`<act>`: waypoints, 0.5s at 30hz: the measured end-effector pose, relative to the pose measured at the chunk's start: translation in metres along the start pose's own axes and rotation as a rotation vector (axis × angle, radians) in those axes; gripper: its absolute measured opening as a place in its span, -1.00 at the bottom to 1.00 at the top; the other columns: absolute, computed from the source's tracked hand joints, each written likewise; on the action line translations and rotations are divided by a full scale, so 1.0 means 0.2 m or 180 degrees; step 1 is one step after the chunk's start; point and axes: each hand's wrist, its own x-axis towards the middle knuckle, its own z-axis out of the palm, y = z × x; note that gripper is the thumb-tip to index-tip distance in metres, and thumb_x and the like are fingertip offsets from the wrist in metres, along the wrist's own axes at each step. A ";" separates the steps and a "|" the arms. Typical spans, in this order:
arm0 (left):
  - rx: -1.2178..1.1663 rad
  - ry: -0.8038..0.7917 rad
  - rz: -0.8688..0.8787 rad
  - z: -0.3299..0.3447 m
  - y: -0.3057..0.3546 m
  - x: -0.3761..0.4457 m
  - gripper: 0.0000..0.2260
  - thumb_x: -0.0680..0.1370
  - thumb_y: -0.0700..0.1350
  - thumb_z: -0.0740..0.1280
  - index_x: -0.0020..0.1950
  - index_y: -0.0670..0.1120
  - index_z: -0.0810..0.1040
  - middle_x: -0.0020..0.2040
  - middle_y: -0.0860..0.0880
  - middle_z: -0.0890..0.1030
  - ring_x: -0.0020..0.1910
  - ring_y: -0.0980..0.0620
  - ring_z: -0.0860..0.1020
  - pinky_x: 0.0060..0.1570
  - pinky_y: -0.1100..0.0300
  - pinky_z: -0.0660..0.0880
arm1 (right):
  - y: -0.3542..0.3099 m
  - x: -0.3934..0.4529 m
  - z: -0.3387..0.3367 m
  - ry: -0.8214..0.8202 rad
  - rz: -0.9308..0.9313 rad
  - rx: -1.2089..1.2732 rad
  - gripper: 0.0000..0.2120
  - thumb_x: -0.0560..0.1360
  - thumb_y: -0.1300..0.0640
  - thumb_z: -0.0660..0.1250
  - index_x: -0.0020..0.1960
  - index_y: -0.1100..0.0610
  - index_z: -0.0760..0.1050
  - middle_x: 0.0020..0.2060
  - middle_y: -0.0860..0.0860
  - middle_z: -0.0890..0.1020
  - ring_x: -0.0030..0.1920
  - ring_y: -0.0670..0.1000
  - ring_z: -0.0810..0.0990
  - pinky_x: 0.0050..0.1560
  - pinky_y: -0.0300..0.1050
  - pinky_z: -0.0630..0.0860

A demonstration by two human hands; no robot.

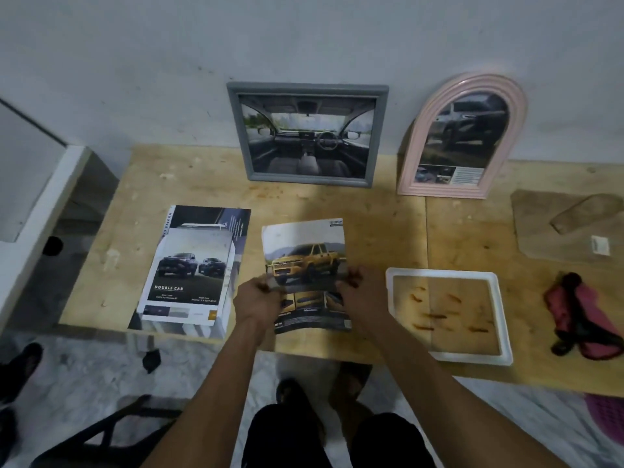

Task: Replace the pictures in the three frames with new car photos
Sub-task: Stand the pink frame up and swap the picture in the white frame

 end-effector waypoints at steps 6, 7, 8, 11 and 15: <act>-0.0504 0.0050 0.0536 -0.03 0.26 -0.37 -0.55 0.51 0.22 0.41 0.21 -0.07 0.53 0.11 -0.04 0.58 0.11 -0.05 0.56 0.15 -0.02 0.54 | -0.09 -0.19 -0.20 0.0544 -0.1573 -0.0155 -0.84 0.50 0.27 0.36 0.00 0.04 0.55 -0.16 -0.16 0.59 -0.11 -0.13 0.56 -0.20 -0.38 0.44; -0.1143 -0.0416 0.0368 -0.04 0.31 -0.42 -0.53 0.51 0.28 0.36 0.19 -0.07 0.55 0.12 -0.08 0.61 0.12 -0.08 0.58 0.19 -0.11 0.55 | -0.08 -0.22 -0.23 0.0645 -0.1944 -0.0289 -0.83 0.48 0.29 0.37 -0.03 0.04 0.57 -0.15 -0.11 0.62 -0.11 -0.10 0.57 -0.16 -0.27 0.49; -0.1758 -0.0950 0.0148 -0.06 0.34 -0.47 -0.48 0.51 0.32 0.32 0.17 -0.10 0.57 0.11 -0.13 0.63 0.10 -0.12 0.59 0.19 -0.17 0.54 | -0.06 -0.27 -0.25 0.0727 -0.2280 -0.0471 -0.82 0.45 0.31 0.37 -0.04 0.06 0.59 -0.13 -0.07 0.63 -0.10 -0.05 0.58 -0.13 -0.17 0.53; -0.2541 -0.1843 -0.0075 -0.11 0.34 -0.59 -0.49 0.57 0.22 0.29 0.22 -0.19 0.60 0.07 -0.24 0.66 0.00 -0.21 0.63 0.02 -0.09 0.61 | 0.02 -0.43 -0.32 0.0972 -0.2963 -0.1058 -0.80 0.40 0.34 0.37 -0.05 0.11 0.61 -0.06 0.02 0.64 0.00 0.07 0.56 -0.07 -0.08 0.54; -0.1955 -0.1347 0.0281 -0.09 0.20 -0.73 -0.74 0.55 -0.34 0.30 0.21 -0.16 0.58 0.08 -0.23 0.69 -0.16 -0.15 0.67 -0.21 0.02 0.60 | 0.17 -0.61 -0.42 0.1116 -0.3127 -0.1202 -0.65 0.31 0.46 0.33 -0.01 0.15 0.62 0.05 0.04 0.62 0.14 0.07 0.52 0.12 -0.11 0.50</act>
